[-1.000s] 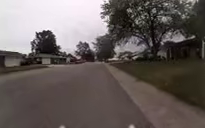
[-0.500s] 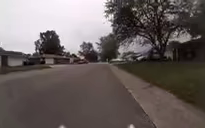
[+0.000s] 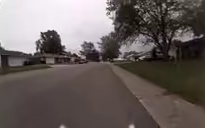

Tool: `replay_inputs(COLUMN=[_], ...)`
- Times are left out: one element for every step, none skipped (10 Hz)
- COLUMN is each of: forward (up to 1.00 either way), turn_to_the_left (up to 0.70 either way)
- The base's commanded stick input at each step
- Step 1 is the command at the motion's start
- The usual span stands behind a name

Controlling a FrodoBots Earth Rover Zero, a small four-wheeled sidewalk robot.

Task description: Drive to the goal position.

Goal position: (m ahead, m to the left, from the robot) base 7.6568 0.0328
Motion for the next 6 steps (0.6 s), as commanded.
replay_inputs(forward=[1.0, 1.0, 1.0, 1.0, 1.0, 1.0], turn_to_the_left=[0.0, 0.0, -0.15, -0.34, -0.29, -0.21])
